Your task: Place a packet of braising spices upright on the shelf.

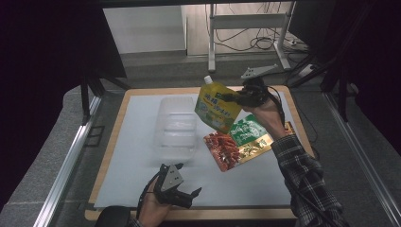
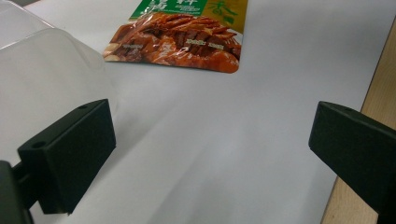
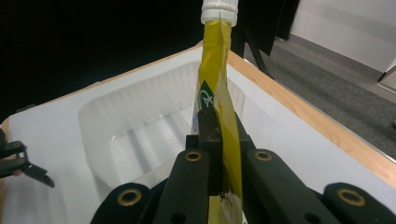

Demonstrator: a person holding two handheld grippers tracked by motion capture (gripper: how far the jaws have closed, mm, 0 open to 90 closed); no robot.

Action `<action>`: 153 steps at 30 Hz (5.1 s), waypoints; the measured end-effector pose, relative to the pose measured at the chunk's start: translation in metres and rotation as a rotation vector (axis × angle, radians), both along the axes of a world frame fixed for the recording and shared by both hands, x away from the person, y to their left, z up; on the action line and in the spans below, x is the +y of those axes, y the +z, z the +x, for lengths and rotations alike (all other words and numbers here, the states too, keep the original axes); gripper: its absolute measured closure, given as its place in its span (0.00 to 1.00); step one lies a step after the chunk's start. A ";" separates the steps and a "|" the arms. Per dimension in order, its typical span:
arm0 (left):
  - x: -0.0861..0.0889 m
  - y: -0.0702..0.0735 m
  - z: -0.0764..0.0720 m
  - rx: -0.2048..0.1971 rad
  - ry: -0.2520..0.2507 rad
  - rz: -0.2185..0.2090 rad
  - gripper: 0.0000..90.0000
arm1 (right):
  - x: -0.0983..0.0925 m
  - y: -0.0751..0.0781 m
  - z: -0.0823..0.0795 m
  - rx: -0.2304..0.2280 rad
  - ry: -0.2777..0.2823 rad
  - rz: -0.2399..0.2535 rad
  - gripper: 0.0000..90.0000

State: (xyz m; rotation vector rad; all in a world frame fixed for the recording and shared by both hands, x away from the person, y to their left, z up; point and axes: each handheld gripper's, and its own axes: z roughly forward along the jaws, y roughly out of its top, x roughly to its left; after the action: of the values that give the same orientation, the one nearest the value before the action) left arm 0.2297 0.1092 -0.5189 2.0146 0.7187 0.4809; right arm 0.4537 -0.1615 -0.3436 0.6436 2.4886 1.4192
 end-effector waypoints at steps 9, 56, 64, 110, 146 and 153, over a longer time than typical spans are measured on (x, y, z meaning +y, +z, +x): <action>0.003 0.001 -0.004 -0.002 0.004 0.006 0.00 | 0.019 0.005 0.018 -0.013 0.011 -0.008 0.99; 0.008 0.003 -0.007 -0.003 0.001 -0.016 0.00 | 0.128 -0.008 0.074 -0.003 0.055 -0.018 0.99; 0.008 0.003 -0.007 -0.005 0.004 -0.015 0.00 | 0.135 -0.025 0.080 0.020 0.056 -0.055 0.98; 0.005 0.000 -0.006 0.005 -0.007 -0.003 0.00 | 0.140 -0.032 0.069 -0.011 -0.011 -0.164 0.24; 0.001 -0.001 -0.007 -0.003 -0.017 -0.001 0.00 | 0.037 -0.051 0.016 0.018 -0.017 -0.093 0.01; 0.000 -0.001 -0.007 -0.003 -0.021 0.001 0.00 | 0.021 -0.062 0.001 0.033 -0.023 -0.082 0.01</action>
State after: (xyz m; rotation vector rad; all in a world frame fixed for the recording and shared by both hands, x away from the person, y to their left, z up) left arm 0.2227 0.1094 -0.5203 2.0198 0.6952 0.4721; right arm 0.4548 -0.1408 -0.4060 0.6816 2.5411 1.3012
